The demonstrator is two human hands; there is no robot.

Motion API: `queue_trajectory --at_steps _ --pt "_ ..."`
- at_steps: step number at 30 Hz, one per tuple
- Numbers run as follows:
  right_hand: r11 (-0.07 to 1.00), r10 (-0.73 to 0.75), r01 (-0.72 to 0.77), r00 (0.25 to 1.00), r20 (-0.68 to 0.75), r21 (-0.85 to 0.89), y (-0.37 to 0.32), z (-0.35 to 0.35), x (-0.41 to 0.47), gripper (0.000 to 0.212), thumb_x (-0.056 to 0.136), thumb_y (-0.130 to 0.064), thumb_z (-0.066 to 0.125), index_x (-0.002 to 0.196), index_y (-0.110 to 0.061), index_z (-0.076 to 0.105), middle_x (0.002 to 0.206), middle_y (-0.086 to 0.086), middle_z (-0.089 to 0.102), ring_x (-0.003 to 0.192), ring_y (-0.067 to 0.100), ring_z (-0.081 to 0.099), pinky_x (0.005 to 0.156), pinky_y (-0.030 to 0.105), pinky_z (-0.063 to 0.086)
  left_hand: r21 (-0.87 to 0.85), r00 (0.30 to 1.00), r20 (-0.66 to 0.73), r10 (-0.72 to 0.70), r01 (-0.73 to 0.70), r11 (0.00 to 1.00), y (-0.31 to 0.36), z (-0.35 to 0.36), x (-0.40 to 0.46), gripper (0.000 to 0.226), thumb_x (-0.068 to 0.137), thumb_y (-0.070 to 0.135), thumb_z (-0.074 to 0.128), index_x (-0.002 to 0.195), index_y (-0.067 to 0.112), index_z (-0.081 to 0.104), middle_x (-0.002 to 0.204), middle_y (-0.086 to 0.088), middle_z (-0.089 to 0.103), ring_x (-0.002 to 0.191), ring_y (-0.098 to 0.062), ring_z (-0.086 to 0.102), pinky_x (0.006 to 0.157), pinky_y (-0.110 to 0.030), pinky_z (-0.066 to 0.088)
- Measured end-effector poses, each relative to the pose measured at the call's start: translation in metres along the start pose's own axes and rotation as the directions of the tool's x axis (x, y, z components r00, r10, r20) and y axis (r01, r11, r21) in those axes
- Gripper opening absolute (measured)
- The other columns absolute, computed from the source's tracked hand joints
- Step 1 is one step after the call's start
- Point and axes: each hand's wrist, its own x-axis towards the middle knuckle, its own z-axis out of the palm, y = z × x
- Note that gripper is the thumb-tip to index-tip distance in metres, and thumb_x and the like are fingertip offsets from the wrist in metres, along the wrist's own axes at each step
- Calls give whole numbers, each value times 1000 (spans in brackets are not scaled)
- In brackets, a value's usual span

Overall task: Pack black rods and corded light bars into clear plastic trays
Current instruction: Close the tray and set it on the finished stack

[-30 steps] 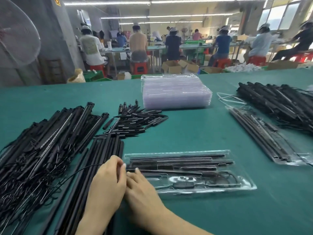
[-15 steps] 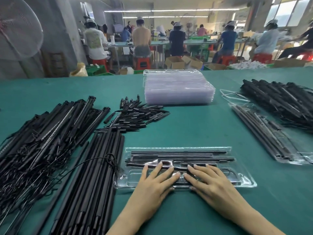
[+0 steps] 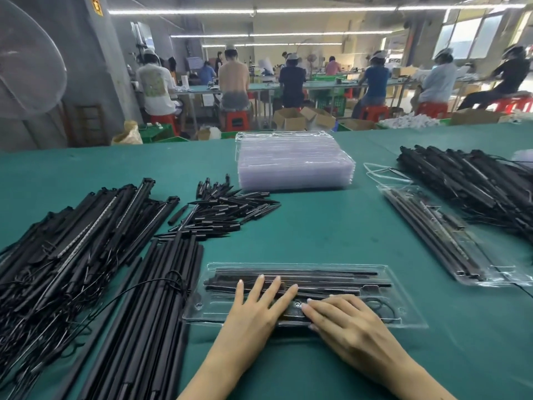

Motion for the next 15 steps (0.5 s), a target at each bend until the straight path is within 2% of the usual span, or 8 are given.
queue_trajectory --at_steps 2,4,6,7,9,11,13,15 --pt "999 40 -39 999 35 -13 9 -11 -9 32 88 -38 62 112 -18 72 114 -2 68 97 16 65 85 34 52 -6 999 -43 0 0 1000 -2 9 0 90 34 16 94 119 29 67 113 1 70 98 -24 69 69 -44 59" --pt "989 133 -127 988 81 -79 30 -29 -25 50 78 -45 71 120 -19 67 122 -1 65 107 15 59 92 37 46 -5 995 -99 15 -16 1000 -5 16 -2 98 26 6 92 119 27 67 112 0 70 97 -25 70 69 -43 59" --pt "967 202 -182 974 103 -178 51 -45 -43 59 66 -32 81 119 -12 68 120 3 66 105 19 60 91 36 43 11 989 -148 32 -30 999 -7 19 -2 100 23 5 92 118 27 68 111 1 71 96 -24 70 68 -43 59" --pt "959 203 -178 975 94 -221 58 -50 -50 50 66 -21 78 114 -8 70 115 5 68 100 21 63 89 35 44 9 985 -167 34 -33 999 -7 20 -1 99 24 7 94 117 28 68 111 2 71 96 -24 70 68 -42 59" --pt "954 170 -144 983 75 -265 65 -52 -64 28 80 -9 58 103 -4 74 105 8 71 89 23 70 82 34 51 -28 984 -175 34 -40 999 -6 20 0 96 25 14 96 116 29 69 110 3 71 95 -22 70 67 -42 59" --pt "958 145 -122 987 73 -259 66 -50 -71 29 82 -5 50 97 -2 75 100 9 73 84 22 72 72 30 58 -98 984 -173 33 -50 994 -6 17 0 91 25 21 98 112 29 71 108 4 71 94 -21 71 65 -43 59" --pt "959 114 -92 991 68 -267 66 -48 -73 28 81 -4 50 92 -1 76 95 8 74 83 20 72 70 30 58 -155 983 -181 16 -45 987 -8 13 0 86 27 29 98 110 27 72 109 6 71 94 -20 70 67 -42 58" --pt "956 82 -62 995 56 -287 67 -48 -72 28 83 -5 49 89 0 76 92 8 74 80 20 72 71 31 58 -168 971 -236 34 -75 983 -9 9 -2 68 46 29 94 110 24 72 111 5 70 99 -19 69 81 -35 55"
